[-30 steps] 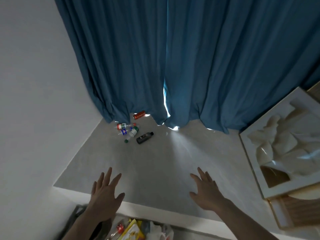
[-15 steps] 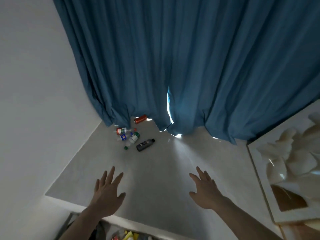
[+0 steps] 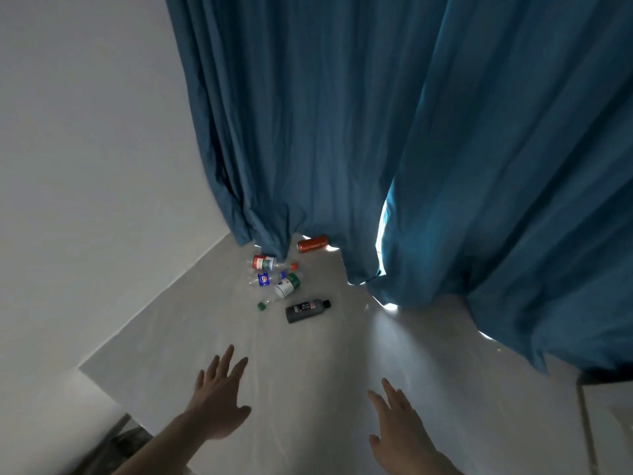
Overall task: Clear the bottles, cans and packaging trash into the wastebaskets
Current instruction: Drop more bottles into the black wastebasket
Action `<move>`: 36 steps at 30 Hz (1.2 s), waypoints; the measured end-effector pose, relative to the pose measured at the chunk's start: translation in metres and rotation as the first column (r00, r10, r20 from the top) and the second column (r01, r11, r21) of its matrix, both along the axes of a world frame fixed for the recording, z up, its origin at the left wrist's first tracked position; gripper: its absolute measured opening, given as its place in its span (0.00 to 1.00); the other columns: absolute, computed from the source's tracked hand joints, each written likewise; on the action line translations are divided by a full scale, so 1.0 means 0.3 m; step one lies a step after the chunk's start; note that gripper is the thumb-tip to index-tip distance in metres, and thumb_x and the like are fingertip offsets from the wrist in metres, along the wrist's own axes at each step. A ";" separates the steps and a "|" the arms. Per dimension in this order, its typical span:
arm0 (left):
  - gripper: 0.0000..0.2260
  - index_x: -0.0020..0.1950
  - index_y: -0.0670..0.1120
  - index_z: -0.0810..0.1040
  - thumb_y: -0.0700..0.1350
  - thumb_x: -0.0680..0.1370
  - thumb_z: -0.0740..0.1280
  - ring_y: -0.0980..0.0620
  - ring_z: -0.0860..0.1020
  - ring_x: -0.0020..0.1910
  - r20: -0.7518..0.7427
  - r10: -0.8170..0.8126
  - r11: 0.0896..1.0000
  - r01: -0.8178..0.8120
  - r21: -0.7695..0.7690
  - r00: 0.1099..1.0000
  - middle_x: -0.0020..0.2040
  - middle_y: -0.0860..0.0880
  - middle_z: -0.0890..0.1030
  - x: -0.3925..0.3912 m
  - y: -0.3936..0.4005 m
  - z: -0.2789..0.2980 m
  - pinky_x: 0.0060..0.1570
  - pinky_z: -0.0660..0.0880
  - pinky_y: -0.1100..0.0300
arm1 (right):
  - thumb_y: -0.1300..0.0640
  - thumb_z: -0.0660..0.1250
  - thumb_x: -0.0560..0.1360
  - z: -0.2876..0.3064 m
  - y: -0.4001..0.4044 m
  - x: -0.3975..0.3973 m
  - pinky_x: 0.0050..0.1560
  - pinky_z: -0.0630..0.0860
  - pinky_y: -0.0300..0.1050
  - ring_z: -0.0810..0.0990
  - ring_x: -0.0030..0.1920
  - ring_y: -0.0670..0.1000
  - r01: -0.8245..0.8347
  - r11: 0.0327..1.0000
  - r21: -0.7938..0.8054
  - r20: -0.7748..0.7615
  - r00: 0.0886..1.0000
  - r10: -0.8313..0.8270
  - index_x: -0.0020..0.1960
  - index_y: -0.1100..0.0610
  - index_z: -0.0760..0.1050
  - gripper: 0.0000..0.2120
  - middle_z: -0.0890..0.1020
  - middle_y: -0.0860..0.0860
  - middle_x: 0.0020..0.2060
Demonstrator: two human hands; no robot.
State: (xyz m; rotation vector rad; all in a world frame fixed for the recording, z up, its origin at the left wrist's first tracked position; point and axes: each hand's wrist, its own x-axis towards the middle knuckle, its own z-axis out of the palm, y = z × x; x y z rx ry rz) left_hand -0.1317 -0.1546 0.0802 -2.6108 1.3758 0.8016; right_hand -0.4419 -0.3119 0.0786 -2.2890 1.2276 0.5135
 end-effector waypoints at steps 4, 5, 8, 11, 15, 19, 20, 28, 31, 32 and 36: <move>0.46 0.83 0.52 0.45 0.60 0.75 0.70 0.39 0.43 0.82 -0.008 0.065 0.996 -0.064 0.062 0.998 0.82 0.47 0.36 0.149 -0.231 -0.230 0.79 0.51 0.41 | 0.39 0.79 0.63 -0.280 -0.118 0.151 0.64 0.78 0.52 0.70 0.74 0.58 -0.008 0.996 -0.091 0.030 0.999 0.011 0.78 0.46 0.62 0.49 0.55 0.48 0.81; 0.47 0.83 0.52 0.46 0.61 0.74 0.71 0.38 0.44 0.81 -0.015 0.088 0.993 -0.087 0.083 0.996 0.83 0.47 0.37 0.180 -0.284 -0.310 0.79 0.52 0.41 | 0.39 0.84 0.49 -0.370 -0.147 0.177 0.50 0.84 0.51 0.81 0.62 0.59 -0.003 0.999 -0.039 0.042 0.999 0.005 0.73 0.48 0.69 0.55 0.64 0.48 0.77; 0.53 0.83 0.50 0.45 0.64 0.70 0.75 0.36 0.43 0.81 -0.035 0.110 0.979 -0.102 0.178 0.993 0.83 0.46 0.37 0.245 -0.417 -0.570 0.78 0.52 0.37 | 0.39 0.83 0.50 -0.621 -0.213 0.251 0.48 0.84 0.54 0.82 0.62 0.60 -0.064 0.992 -0.107 0.033 0.997 0.068 0.74 0.51 0.65 0.57 0.63 0.46 0.76; 0.63 0.83 0.49 0.38 0.67 0.64 0.78 0.34 0.37 0.80 -0.112 0.157 0.955 -0.122 0.269 0.981 0.81 0.45 0.32 0.277 -0.483 -0.803 0.76 0.46 0.31 | 0.44 0.77 0.68 -0.816 -0.250 0.318 0.70 0.71 0.54 0.67 0.75 0.61 -0.021 0.981 -0.192 0.080 0.996 0.037 0.79 0.51 0.61 0.45 0.56 0.54 0.80; 0.77 0.76 0.51 0.22 0.74 0.53 0.78 0.31 0.24 0.72 -0.233 0.228 0.939 -0.150 0.309 0.945 0.74 0.44 0.19 0.272 -0.500 -1.054 0.71 0.40 0.24 | 0.46 0.70 0.75 -0.996 -0.316 0.374 0.75 0.65 0.51 0.59 0.79 0.58 0.003 0.988 -0.155 0.061 0.998 0.007 0.81 0.47 0.55 0.40 0.50 0.52 0.82; 0.83 0.68 0.51 0.14 0.77 0.42 0.76 0.30 0.14 0.62 -0.261 0.228 0.945 -0.149 0.290 0.938 0.64 0.44 0.10 0.300 -0.544 -1.151 0.62 0.30 0.20 | 0.46 0.68 0.77 -1.070 -0.505 0.522 0.78 0.59 0.55 0.51 0.81 0.58 0.028 0.971 -0.236 0.204 0.979 0.021 0.82 0.46 0.48 0.42 0.45 0.49 0.82; 0.83 0.68 0.51 0.14 0.77 0.41 0.76 0.30 0.14 0.62 -0.265 0.226 0.946 -0.145 0.291 0.937 0.63 0.44 0.10 0.318 -0.563 -1.151 0.62 0.30 0.20 | 0.45 0.70 0.76 -1.079 -0.559 0.585 0.78 0.59 0.57 0.50 0.81 0.58 0.034 0.969 -0.243 0.275 0.961 0.036 0.82 0.47 0.48 0.43 0.46 0.50 0.82; 0.82 0.66 0.52 0.13 0.75 0.43 0.77 0.31 0.13 0.61 -0.274 0.197 0.942 -0.105 0.318 0.941 0.63 0.44 0.10 0.380 -0.646 -1.160 0.62 0.31 0.20 | 0.37 0.76 0.66 -1.253 -0.864 0.896 0.71 0.68 0.66 0.63 0.75 0.62 0.120 0.964 -0.238 0.468 0.884 0.006 0.79 0.44 0.55 0.49 0.64 0.50 0.75; 0.83 0.67 0.52 0.13 0.75 0.43 0.78 0.31 0.13 0.61 -0.263 0.203 0.939 -0.111 0.327 0.943 0.63 0.43 0.10 0.391 -0.664 -1.166 0.62 0.31 0.20 | 0.41 0.75 0.69 -1.316 -0.860 0.867 0.59 0.73 0.64 0.76 0.59 0.58 0.191 0.941 -0.281 0.596 0.803 0.015 0.68 0.51 0.70 0.33 0.76 0.51 0.59; 0.83 0.67 0.52 0.13 0.75 0.44 0.78 0.31 0.13 0.60 -0.264 0.211 0.937 -0.118 0.328 0.941 0.63 0.43 0.10 0.394 -0.669 -1.166 0.62 0.30 0.20 | 0.45 0.76 0.70 -1.330 -0.840 0.849 0.58 0.74 0.64 0.77 0.57 0.59 0.209 0.935 -0.285 0.626 0.780 0.016 0.65 0.54 0.71 0.29 0.77 0.52 0.57; 0.82 0.67 0.52 0.13 0.75 0.44 0.78 0.32 0.12 0.60 -0.283 0.218 0.941 -0.125 0.315 0.934 0.63 0.44 0.10 0.397 -0.686 -1.174 0.61 0.29 0.21 | 0.52 0.77 0.71 -1.369 -0.779 0.781 0.54 0.78 0.60 0.78 0.59 0.61 0.345 0.919 -0.189 0.699 0.705 -0.121 0.70 0.55 0.67 0.32 0.75 0.53 0.62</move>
